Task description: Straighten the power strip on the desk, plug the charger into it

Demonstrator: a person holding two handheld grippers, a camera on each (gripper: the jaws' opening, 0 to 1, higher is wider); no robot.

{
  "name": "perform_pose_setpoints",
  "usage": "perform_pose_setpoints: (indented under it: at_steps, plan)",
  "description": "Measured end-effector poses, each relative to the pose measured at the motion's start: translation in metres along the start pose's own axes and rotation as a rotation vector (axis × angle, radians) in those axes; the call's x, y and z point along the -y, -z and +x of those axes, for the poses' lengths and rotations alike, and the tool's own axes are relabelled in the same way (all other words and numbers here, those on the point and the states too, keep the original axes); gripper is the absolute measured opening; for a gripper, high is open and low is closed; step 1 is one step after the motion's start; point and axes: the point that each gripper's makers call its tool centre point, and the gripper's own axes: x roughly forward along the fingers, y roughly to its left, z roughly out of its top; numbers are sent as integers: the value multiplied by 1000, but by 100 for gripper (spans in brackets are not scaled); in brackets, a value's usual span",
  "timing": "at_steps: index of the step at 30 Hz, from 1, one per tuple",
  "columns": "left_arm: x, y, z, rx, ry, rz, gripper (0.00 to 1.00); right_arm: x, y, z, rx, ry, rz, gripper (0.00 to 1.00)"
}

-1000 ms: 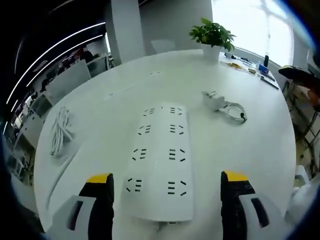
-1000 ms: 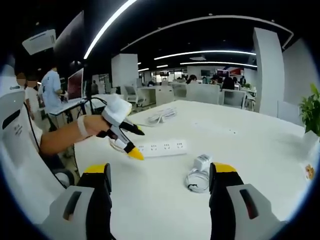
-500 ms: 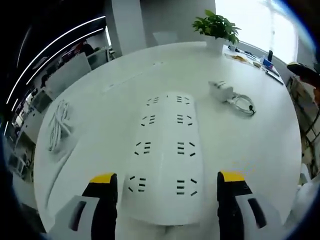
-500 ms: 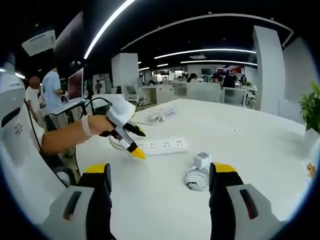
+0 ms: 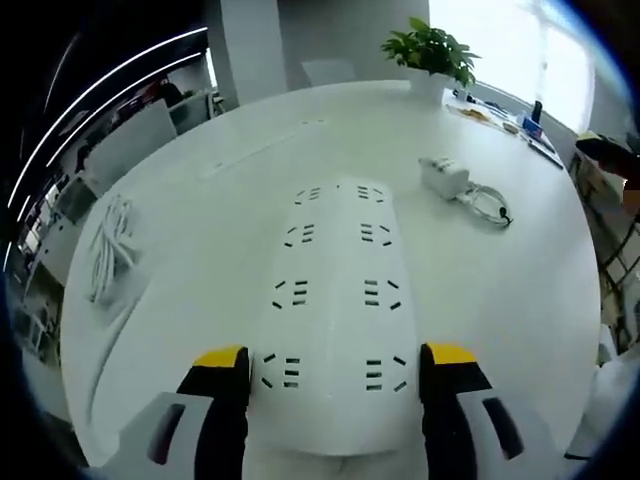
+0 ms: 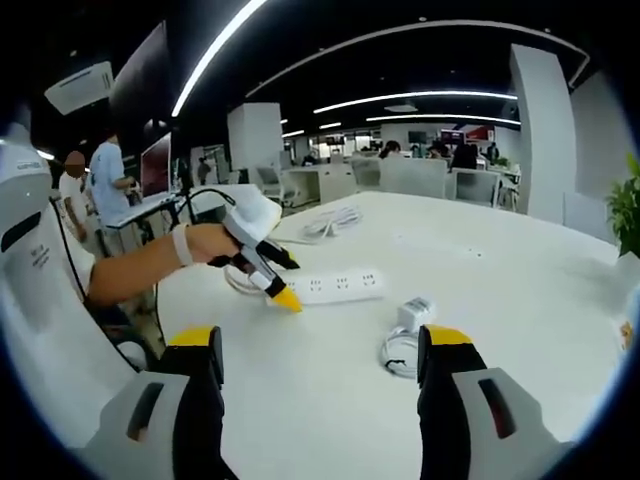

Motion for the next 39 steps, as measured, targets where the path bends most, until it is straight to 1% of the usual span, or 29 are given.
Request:
perform_pose_setpoints:
  at_steps: [3,5,8,13,15,18,19,20,21,23,25,26,27,30,31,33,35,36,39]
  plan:
    - [-1,-1,0,2,5,4,70,-2,1,5,-3,-18,0,77]
    - [-2,-1,1,3,8,4,70,-5,4,10,-18,-36,-9,75]
    - [-4,-1,1,2,12,5,70,-6,8,18,-54,-66,-71,73]
    - [-3,-1,0,0,12,5,70,-8,4,34,-96,-127,-173,72]
    - [-2,0,-1,1,10,5,70,-9,0,43,-115,-161,-232,73]
    - [0,0,-1,1,12,5,70,-9,-6,60,-149,-215,-344,74]
    - [0,0,-1,0,13,6,70,-10,-9,68,-160,-248,-409,74]
    - [0,0,-1,0,13,6,70,-9,-10,73,-171,-260,-436,74]
    - [0,0,0,-1,14,6,70,-7,-12,80,-184,-276,-486,74]
    - [1,1,-1,-2,13,8,70,-4,-15,94,-206,-312,-616,74]
    - [3,1,-2,-1,14,10,70,6,-15,107,-252,-326,-759,75]
    - [5,2,-2,-2,15,9,70,9,-16,114,-270,-343,-816,75]
    - [5,2,-2,-3,16,10,70,12,-16,121,-290,-360,-845,75]
    - [4,1,-1,-3,16,10,70,21,-23,146,-325,-400,-844,74]
    - [4,1,-1,-2,16,10,70,24,-23,154,-342,-418,-858,73]
    - [5,2,-2,0,18,10,70,32,-17,170,-411,-451,-902,73]
    - [6,2,-1,0,18,10,70,35,-12,180,-452,-475,-918,73]
    - [5,2,-1,0,18,11,70,39,-8,189,-491,-498,-936,73]
    - [6,2,-1,2,19,12,70,48,5,205,-600,-546,-999,73]
